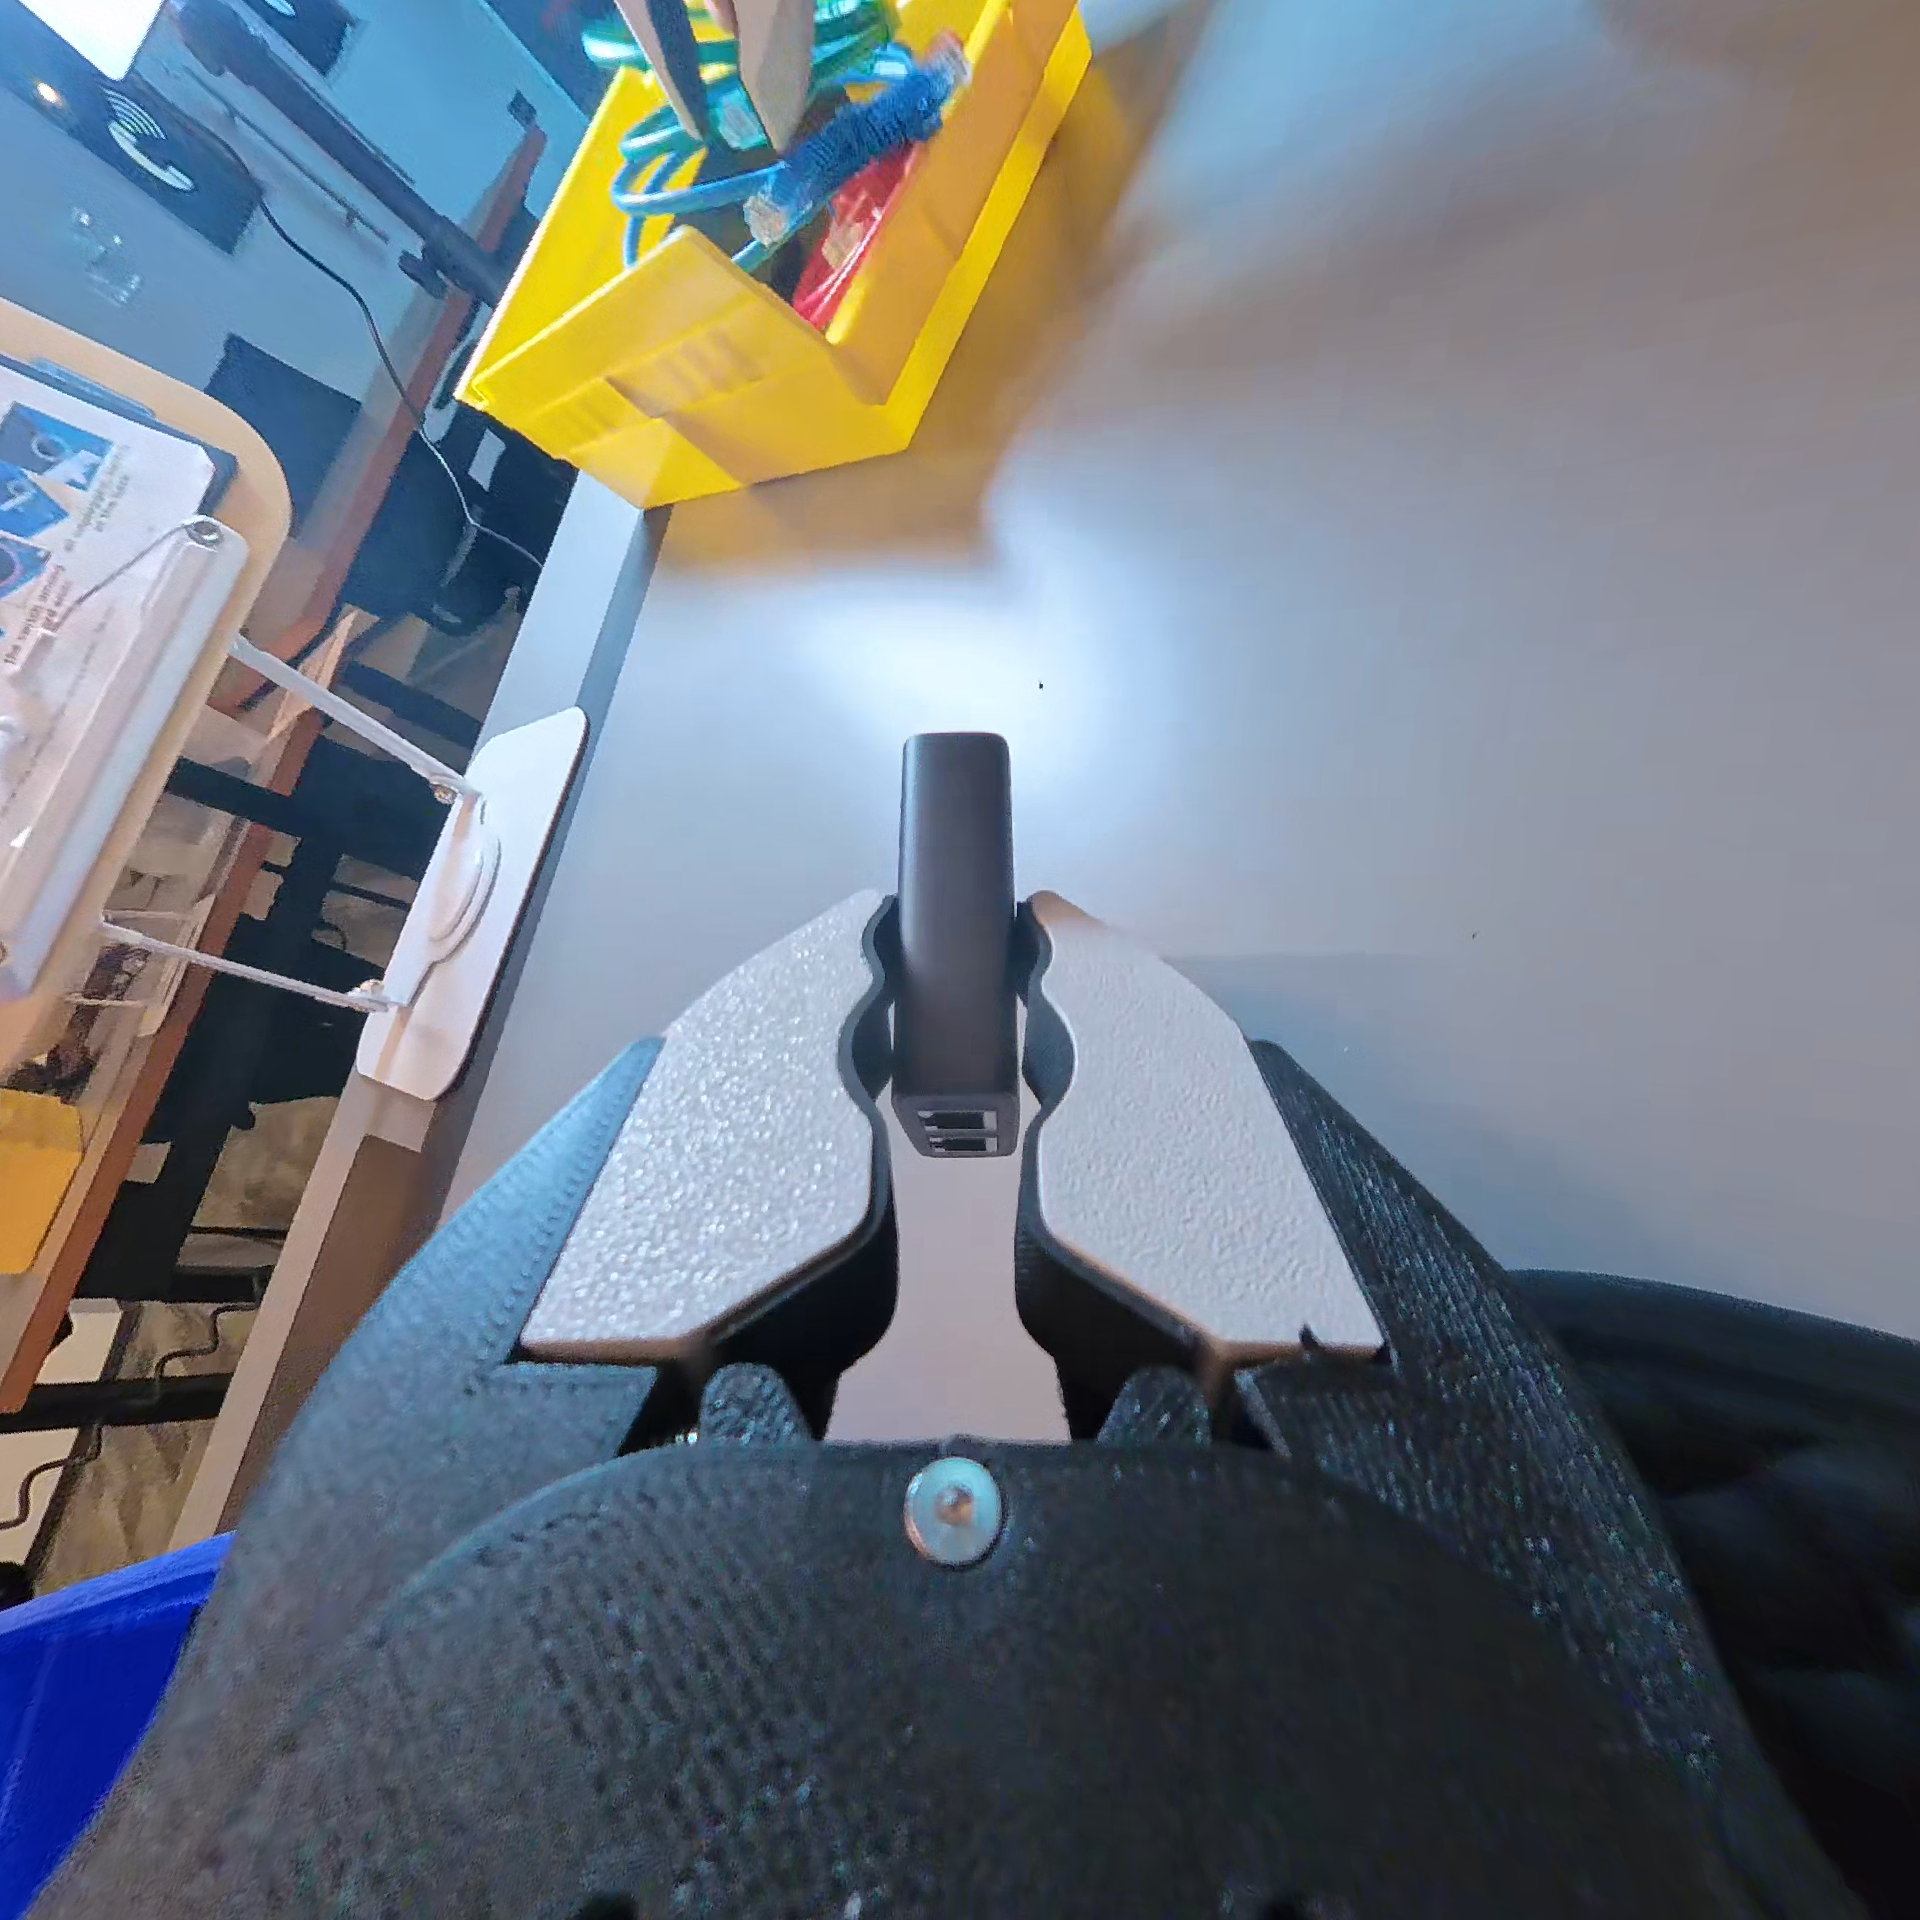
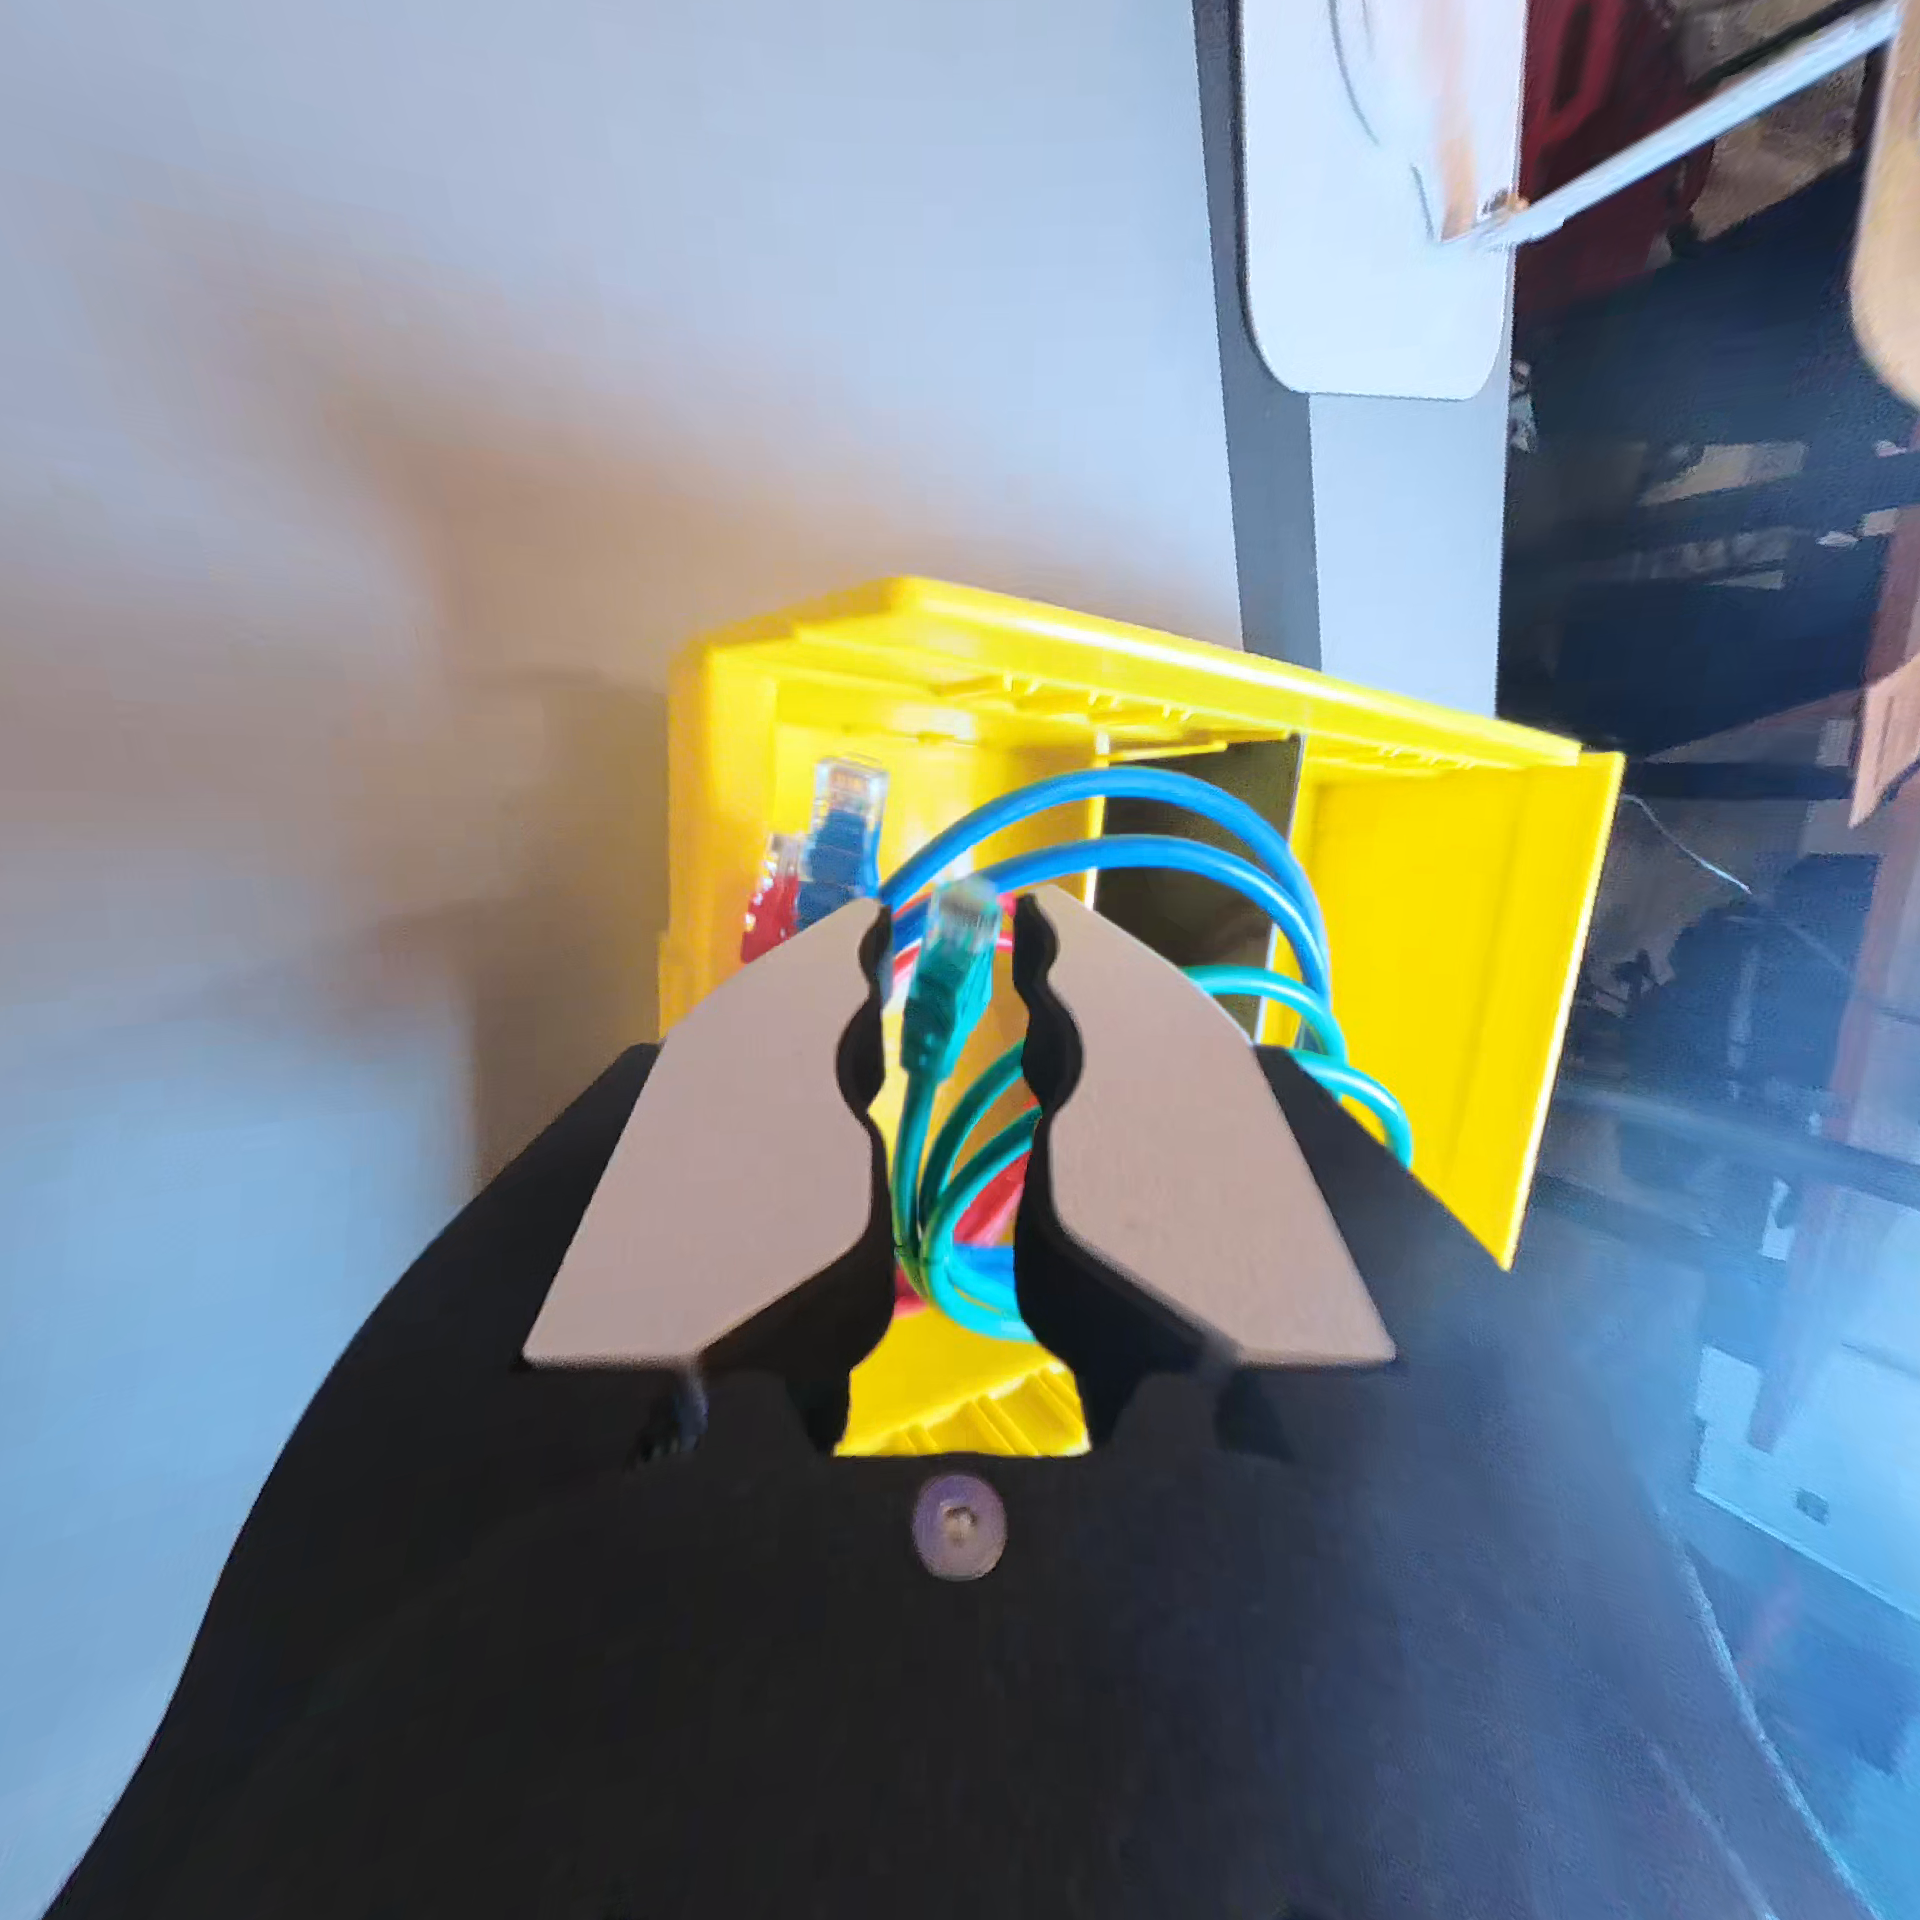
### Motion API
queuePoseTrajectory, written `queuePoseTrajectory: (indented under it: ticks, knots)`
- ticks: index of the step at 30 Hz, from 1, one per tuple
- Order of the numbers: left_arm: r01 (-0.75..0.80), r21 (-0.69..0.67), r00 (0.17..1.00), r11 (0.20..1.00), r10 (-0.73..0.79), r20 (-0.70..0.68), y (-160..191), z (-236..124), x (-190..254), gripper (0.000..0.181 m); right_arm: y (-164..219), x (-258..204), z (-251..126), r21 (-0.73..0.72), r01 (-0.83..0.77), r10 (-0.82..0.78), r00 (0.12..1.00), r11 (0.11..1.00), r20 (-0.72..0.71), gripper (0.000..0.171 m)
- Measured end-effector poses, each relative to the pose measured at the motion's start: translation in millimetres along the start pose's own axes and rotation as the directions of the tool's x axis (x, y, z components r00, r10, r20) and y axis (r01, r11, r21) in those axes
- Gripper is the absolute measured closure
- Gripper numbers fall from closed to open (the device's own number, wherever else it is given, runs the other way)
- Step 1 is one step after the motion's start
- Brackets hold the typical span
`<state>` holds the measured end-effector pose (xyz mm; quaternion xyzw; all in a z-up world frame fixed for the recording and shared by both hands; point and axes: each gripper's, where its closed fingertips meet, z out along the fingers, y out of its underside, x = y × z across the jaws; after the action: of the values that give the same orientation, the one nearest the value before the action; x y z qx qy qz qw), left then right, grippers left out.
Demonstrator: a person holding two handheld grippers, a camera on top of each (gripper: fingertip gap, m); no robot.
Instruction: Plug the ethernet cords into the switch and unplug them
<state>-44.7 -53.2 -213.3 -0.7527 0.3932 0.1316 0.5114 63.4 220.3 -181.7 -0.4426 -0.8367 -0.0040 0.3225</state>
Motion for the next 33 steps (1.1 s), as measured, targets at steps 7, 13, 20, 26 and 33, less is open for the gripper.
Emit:
queuePoseTrajectory:
  ticks: [7,13,20,26,33]
  knots:
    - [-0.001,-0.045,1.0,0.999,0.001,-0.012,9.6,5.9,4.1,0.16,-43.3,2.8,-27.3,0.142,-0.051,0.059,0.997,0.989,-0.055,0.137]
    - [-0.002,-0.03,1.0,1.0,0.001,-0.014,3.7,6.7,6.5,0.161,-115.1,-64.2,-49.1,0.4,-0.018,0.0,0.999,0.916,0.045,0.13]
    - [0.0,0.037,0.999,0.999,0.002,-0.052,-14.6,7.3,19.5,0.16,-193.3,-168.9,-39.2,0.584,0.093,-0.172,0.982,0.806,0.081,0.126]
    - [-0.017,0.06,0.997,0.998,0.021,-0.078,-22.7,8.2,28.7,0.16,-216.3,-198.8,-25.7,0.616,0.173,-0.248,0.968,0.769,0.038,0.138]
    - [0.011,0.122,0.998,0.992,-0.004,-0.057,-31.7,4.4,24.5,0.161,-207.3,-190.1,-31.8,0.564,0.253,-0.306,0.952,0.786,0.0,0.151]
